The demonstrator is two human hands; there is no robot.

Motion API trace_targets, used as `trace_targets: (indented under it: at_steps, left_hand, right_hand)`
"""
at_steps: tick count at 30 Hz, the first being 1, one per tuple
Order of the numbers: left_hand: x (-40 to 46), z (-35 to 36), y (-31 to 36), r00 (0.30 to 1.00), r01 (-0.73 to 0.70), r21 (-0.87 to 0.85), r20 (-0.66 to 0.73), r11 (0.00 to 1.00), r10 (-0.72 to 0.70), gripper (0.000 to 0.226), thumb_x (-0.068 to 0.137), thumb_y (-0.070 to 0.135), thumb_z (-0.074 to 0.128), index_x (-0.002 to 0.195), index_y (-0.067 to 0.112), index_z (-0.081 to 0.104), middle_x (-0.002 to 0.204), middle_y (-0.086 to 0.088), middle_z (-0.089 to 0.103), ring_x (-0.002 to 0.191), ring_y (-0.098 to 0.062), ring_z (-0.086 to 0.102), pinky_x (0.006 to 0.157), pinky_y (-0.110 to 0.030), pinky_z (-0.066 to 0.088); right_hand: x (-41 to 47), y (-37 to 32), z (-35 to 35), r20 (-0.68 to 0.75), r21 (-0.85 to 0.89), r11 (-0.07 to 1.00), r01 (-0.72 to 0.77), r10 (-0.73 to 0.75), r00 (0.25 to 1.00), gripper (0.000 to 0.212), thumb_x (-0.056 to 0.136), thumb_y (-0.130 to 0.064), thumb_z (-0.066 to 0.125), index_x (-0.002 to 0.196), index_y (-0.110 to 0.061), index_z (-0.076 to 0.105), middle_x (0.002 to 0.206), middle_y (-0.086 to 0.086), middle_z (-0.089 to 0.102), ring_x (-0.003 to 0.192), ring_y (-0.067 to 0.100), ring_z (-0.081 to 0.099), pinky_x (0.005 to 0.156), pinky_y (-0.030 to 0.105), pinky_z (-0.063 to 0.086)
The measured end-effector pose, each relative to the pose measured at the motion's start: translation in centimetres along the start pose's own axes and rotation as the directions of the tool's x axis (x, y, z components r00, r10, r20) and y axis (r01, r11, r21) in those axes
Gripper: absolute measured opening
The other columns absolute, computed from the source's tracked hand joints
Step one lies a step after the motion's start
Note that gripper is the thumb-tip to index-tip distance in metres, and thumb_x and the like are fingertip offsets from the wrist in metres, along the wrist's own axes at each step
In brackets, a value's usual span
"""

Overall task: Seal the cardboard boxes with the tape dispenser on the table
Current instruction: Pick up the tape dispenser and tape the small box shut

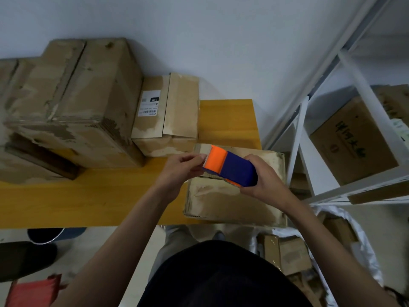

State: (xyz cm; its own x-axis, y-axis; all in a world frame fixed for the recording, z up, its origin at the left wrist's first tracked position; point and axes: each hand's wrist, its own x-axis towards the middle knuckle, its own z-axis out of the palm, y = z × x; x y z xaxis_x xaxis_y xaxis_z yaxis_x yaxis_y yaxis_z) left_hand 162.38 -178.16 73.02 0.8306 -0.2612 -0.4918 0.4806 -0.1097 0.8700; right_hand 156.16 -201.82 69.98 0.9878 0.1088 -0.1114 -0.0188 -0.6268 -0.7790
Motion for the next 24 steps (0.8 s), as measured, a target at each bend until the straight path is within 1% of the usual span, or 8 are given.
trace_targets:
  at_steps: [4, 8, 10, 13, 16, 18, 21, 24]
  left_hand:
    - [0.3, -0.3, 0.3, 0.996, 0.09, -0.076, 0.015, 0.993, -0.089, 0.012, 0.096, 0.016, 0.065, 0.1, 0.012, 0.074, 0.095, -0.006, 0.073, 0.092, -0.017, 0.066, 0.079, -0.025, 0.057]
    - [0.7, -0.1, 0.2, 0.994, 0.1, 0.001, -0.044, 0.995, -0.099, 0.017, 0.097, 0.017, 0.063, 0.105, 0.007, 0.073, 0.1, -0.011, 0.074, 0.094, -0.017, 0.068, 0.082, -0.027, 0.056]
    - [1.0, 0.0, 0.0, 0.991, 0.128, 0.018, -0.04, 0.992, -0.128, 0.023, 0.098, 0.021, 0.062, 0.104, 0.001, 0.071, 0.098, -0.015, 0.07, 0.093, -0.02, 0.064, 0.083, -0.028, 0.054]
    - [1.2, -0.1, 0.0, 0.978, 0.208, -0.087, 0.02, 0.974, -0.207, 0.013, 0.099, 0.021, 0.059, 0.1, 0.009, 0.057, 0.088, -0.015, 0.052, 0.078, -0.018, 0.052, 0.067, -0.02, 0.053]
    - [1.4, -0.4, 0.2, 0.968, 0.25, -0.183, 0.027, 0.951, -0.249, 0.008, 0.096, 0.007, 0.06, 0.088, 0.003, 0.06, 0.075, -0.006, 0.054, 0.065, -0.01, 0.056, 0.061, -0.017, 0.053]
    - [1.5, -0.5, 0.3, 0.967, 0.251, -0.184, 0.017, 0.95, -0.253, 0.008, 0.093, 0.003, 0.062, 0.086, 0.006, 0.064, 0.074, -0.005, 0.058, 0.066, -0.009, 0.057, 0.061, -0.016, 0.053]
    - [1.8, -0.4, 0.5, 0.968, 0.246, -0.145, -0.014, 0.958, -0.251, 0.0, 0.093, 0.003, 0.063, 0.093, 0.003, 0.063, 0.078, -0.007, 0.059, 0.068, -0.012, 0.058, 0.063, -0.018, 0.054]
    - [2.0, -0.5, 0.5, 0.972, 0.23, -0.027, -0.036, 0.973, -0.231, 0.005, 0.094, 0.0, 0.057, 0.091, 0.004, 0.06, 0.079, -0.01, 0.058, 0.073, -0.016, 0.054, 0.076, -0.03, 0.048]
  right_hand:
    - [0.0, 0.1, -0.1, 0.023, 0.006, 1.0, 0.029, -0.03, 0.999, 0.059, 0.069, -0.015, 0.085, 0.116, -0.025, 0.05, 0.111, -0.003, 0.054, 0.097, 0.009, 0.057, 0.078, 0.031, 0.053]
    - [0.2, -0.2, -0.1, 0.012, 0.032, 0.999, 0.028, -0.029, 1.0, 0.058, 0.074, -0.011, 0.084, 0.118, -0.023, 0.049, 0.115, -0.005, 0.053, 0.1, 0.006, 0.056, 0.079, 0.031, 0.054]
    - [0.4, -0.5, 0.0, 0.008, 0.053, 0.998, 0.025, -0.026, 1.0, 0.056, 0.077, -0.014, 0.084, 0.118, -0.025, 0.048, 0.115, -0.007, 0.053, 0.101, 0.004, 0.056, 0.077, 0.026, 0.051]
    - [0.7, -1.0, 0.0, -0.031, 0.117, 0.993, 0.023, -0.02, 0.999, 0.055, 0.078, -0.032, 0.083, 0.121, -0.024, 0.051, 0.114, -0.008, 0.058, 0.098, 0.004, 0.06, 0.077, 0.019, 0.052]
    - [1.1, -1.0, -0.5, -0.055, 0.195, 0.981, 0.014, -0.003, 0.998, 0.048, 0.074, -0.021, 0.068, 0.12, -0.023, 0.054, 0.109, -0.004, 0.062, 0.096, 0.011, 0.062, 0.075, 0.022, 0.05]
    - [1.4, -0.9, -0.8, -0.053, 0.228, 0.974, -0.005, 0.017, 0.998, 0.046, 0.072, -0.016, 0.063, 0.116, -0.027, 0.056, 0.106, -0.005, 0.063, 0.094, 0.012, 0.062, 0.074, 0.021, 0.048]
    - [1.9, -0.8, -1.1, -0.022, 0.257, 0.965, -0.047, 0.054, 0.998, 0.047, 0.071, -0.015, 0.062, 0.114, -0.036, 0.058, 0.105, -0.008, 0.065, 0.096, 0.014, 0.063, 0.08, 0.028, 0.05]
    - [2.1, -0.6, -1.3, 0.002, 0.254, 0.966, -0.056, 0.058, 0.998, 0.049, 0.072, -0.015, 0.063, 0.116, -0.034, 0.06, 0.104, -0.009, 0.066, 0.095, 0.014, 0.064, 0.083, 0.036, 0.053]
